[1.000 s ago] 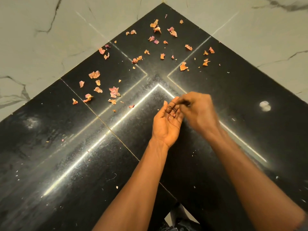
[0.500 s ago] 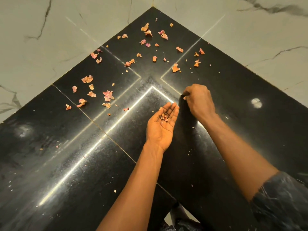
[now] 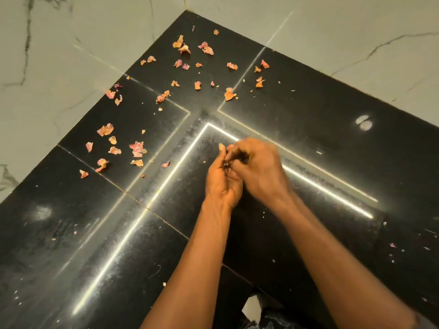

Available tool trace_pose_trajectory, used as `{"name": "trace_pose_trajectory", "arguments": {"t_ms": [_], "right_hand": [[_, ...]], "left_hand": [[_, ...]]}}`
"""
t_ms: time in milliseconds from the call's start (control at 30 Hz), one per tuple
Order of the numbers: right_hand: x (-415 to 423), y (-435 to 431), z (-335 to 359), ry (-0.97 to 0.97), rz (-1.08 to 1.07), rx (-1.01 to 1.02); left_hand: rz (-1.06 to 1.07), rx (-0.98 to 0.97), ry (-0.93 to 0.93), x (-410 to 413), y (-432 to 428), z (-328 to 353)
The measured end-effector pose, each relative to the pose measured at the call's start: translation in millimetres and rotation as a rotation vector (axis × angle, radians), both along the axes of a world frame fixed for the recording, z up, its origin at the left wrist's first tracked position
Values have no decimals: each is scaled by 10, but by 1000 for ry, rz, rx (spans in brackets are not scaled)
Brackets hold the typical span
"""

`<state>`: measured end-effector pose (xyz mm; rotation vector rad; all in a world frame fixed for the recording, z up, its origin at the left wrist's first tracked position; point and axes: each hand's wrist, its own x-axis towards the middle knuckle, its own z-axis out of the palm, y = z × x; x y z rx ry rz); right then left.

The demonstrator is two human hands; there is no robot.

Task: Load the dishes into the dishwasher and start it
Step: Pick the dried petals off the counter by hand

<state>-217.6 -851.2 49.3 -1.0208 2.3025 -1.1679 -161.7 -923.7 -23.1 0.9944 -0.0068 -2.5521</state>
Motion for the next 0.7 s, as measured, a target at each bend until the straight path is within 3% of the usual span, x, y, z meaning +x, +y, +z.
{"name": "trace_pose_trajectory", "arguments": {"t_ms": [100,233,300,467,700], "right_hand": [[0,63,-41,118,79,17],[-345,-57,105,-85,0,11],[-654,-222,69,-94,-24,26],[-1296,-840,-219,92,-146,183],[-1068,-1045,-483,433,120,339]], "left_hand": [[-27,63,14,-24,41,-7],[52,-9,19,-49,25,66],[66,-8,7,-74,-7,120],[56,-12,-31,-20,4,187],[63,-63,-22,48,64,241]]}}
